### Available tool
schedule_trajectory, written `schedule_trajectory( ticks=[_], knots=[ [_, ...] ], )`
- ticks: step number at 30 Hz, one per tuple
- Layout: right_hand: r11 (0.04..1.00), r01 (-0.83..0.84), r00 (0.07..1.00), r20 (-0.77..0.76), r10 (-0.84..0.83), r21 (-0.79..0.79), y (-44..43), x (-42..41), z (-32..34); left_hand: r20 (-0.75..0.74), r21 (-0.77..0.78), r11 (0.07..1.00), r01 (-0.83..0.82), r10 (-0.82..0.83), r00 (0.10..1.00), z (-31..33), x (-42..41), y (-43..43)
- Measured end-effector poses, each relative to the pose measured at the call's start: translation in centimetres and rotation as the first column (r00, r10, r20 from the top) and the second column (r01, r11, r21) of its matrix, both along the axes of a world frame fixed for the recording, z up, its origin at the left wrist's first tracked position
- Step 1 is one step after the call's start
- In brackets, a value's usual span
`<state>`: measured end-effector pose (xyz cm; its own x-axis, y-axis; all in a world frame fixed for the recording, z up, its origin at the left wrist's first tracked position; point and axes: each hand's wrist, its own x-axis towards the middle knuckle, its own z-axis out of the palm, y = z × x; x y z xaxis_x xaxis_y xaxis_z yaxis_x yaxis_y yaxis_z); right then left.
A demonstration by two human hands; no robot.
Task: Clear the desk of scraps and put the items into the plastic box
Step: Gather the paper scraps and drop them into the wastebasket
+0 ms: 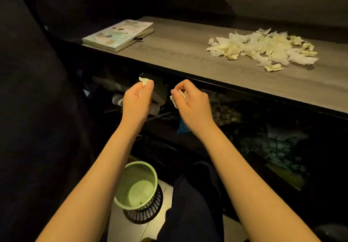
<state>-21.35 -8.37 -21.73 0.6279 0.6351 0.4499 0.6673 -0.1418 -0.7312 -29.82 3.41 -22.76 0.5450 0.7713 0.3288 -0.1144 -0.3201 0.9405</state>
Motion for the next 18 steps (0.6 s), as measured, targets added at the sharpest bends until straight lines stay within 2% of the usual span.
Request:
schedule_trajectory(
  ticks=[4,9,14,18],
  knots=[
    [0.984,-0.068,0.996,-0.065,0.058,-0.165,2.6,-1.2,-5.1,-0.162,-0.033,0.992,-0.12,0.113,0.98,-5.4,-2.0,2.5],
    [0.908,-0.147,0.984,-0.149,0.095,-0.392,5.7,-2.1,-11.3,-0.407,0.049,0.969,-0.241,0.24,0.881,-11.8,-4.0,4.5],
    [0.798,-0.229,0.971,-0.193,0.144,-0.557,8.8,-2.8,-16.9,-0.643,0.068,0.971,-0.231,0.22,0.734,-18.1,-6.3,6.4],
    [0.692,-0.285,0.958,-0.227,0.177,-0.664,10.8,-2.8,-20.7,-0.815,0.053,0.986,-0.161,0.136,0.563,-24.0,-8.5,7.8]
  ],
)
